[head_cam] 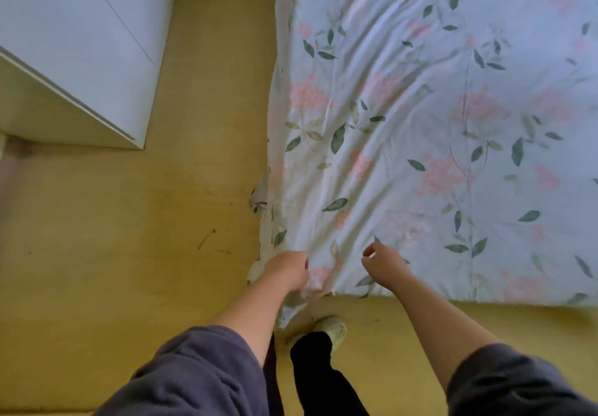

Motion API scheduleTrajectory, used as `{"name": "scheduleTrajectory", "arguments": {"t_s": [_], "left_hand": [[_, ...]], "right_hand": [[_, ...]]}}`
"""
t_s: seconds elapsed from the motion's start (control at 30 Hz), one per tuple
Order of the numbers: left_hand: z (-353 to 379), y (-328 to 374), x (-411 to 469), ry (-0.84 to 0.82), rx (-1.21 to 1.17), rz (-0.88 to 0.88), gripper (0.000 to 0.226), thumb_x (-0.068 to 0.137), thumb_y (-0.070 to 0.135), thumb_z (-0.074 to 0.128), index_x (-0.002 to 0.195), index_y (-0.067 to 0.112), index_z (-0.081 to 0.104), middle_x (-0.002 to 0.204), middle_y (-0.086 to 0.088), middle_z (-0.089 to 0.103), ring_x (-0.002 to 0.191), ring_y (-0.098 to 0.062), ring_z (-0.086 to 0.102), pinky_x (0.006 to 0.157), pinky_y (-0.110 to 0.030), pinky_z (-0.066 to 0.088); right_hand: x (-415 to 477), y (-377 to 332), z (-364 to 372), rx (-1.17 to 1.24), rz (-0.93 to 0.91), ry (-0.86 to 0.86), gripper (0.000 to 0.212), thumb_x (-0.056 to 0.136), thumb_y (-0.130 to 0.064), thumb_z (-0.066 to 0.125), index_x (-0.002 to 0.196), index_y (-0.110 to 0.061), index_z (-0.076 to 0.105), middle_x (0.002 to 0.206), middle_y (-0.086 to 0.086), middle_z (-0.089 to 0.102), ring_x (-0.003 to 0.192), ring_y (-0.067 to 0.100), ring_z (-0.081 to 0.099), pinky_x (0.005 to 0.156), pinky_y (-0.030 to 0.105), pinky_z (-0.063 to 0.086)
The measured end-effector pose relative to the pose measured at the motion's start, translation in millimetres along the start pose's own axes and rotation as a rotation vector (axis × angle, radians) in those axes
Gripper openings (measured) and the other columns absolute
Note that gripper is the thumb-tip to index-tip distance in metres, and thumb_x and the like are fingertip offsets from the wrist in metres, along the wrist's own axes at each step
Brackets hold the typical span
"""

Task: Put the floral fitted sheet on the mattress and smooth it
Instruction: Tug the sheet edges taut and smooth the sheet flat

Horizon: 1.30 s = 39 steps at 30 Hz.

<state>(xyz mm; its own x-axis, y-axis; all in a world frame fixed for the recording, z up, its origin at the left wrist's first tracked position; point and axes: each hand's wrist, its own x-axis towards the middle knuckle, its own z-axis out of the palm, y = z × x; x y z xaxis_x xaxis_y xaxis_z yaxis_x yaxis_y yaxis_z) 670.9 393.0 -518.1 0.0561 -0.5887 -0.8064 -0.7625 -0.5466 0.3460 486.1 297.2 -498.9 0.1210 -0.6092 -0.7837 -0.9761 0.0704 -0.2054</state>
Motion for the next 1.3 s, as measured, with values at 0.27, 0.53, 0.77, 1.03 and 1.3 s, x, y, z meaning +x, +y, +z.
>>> {"name": "scheduleTrajectory", "arguments": {"t_s": [0.27, 0.53, 0.77, 1.03, 1.3], "left_hand": [[28, 30, 14, 0.198, -0.090, -0.001, 0.015, 0.090, 0.020, 0.043, 0.092, 0.023, 0.057, 0.093, 0.004, 0.061, 0.079, -0.016, 0.057, 0.064, -0.030, 0.046], [138, 94, 42, 0.331, -0.270, -0.152, 0.006, 0.088, 0.021, 0.049, 0.085, 0.027, 0.047, 0.087, 0.006, 0.048, 0.080, -0.014, 0.050, 0.061, -0.027, 0.034], [239, 195, 119, 0.429, -0.191, -0.126, 0.047, 0.086, 0.035, 0.060, 0.129, 0.025, 0.045, 0.128, 0.002, 0.040, 0.120, -0.022, 0.041, 0.093, -0.036, 0.042], [259, 240, 177, 0.776, -0.101, -0.301, 0.019, 0.083, 0.016, 0.063, 0.101, 0.022, 0.062, 0.107, 0.002, 0.056, 0.101, -0.023, 0.051, 0.084, -0.037, 0.043], [304, 254, 161, 1.068, -0.044, -0.055, 0.009, 0.079, 0.010, 0.062, 0.077, 0.019, 0.061, 0.081, 0.005, 0.061, 0.076, -0.019, 0.059, 0.071, -0.030, 0.038]], "right_hand": [[17, 30, -22, -0.131, -0.185, -0.033, 0.024, 0.093, -0.021, 0.044, 0.115, -0.018, 0.055, 0.106, 0.001, 0.059, 0.085, 0.017, 0.058, 0.078, 0.034, 0.052], [75, 121, -51, -0.696, -0.548, -0.107, 0.030, 0.092, -0.031, 0.053, 0.121, -0.022, 0.051, 0.119, 0.000, 0.052, 0.105, 0.020, 0.053, 0.082, 0.029, 0.046], [135, 239, -43, -1.048, -0.574, -0.122, 0.072, 0.091, -0.035, 0.059, 0.149, -0.027, 0.017, 0.152, 0.002, 0.023, 0.130, 0.024, 0.037, 0.097, 0.036, 0.043], [195, 284, -31, -0.884, -0.907, 0.106, 0.021, 0.085, -0.023, 0.067, 0.105, -0.026, 0.061, 0.122, 0.001, 0.053, 0.110, 0.027, 0.052, 0.085, 0.037, 0.045], [199, 329, -58, -0.635, -1.371, 0.112, 0.024, 0.069, 0.000, 0.073, 0.073, -0.018, 0.058, 0.071, -0.003, 0.057, 0.065, 0.020, 0.054, 0.063, 0.030, 0.043]]}}
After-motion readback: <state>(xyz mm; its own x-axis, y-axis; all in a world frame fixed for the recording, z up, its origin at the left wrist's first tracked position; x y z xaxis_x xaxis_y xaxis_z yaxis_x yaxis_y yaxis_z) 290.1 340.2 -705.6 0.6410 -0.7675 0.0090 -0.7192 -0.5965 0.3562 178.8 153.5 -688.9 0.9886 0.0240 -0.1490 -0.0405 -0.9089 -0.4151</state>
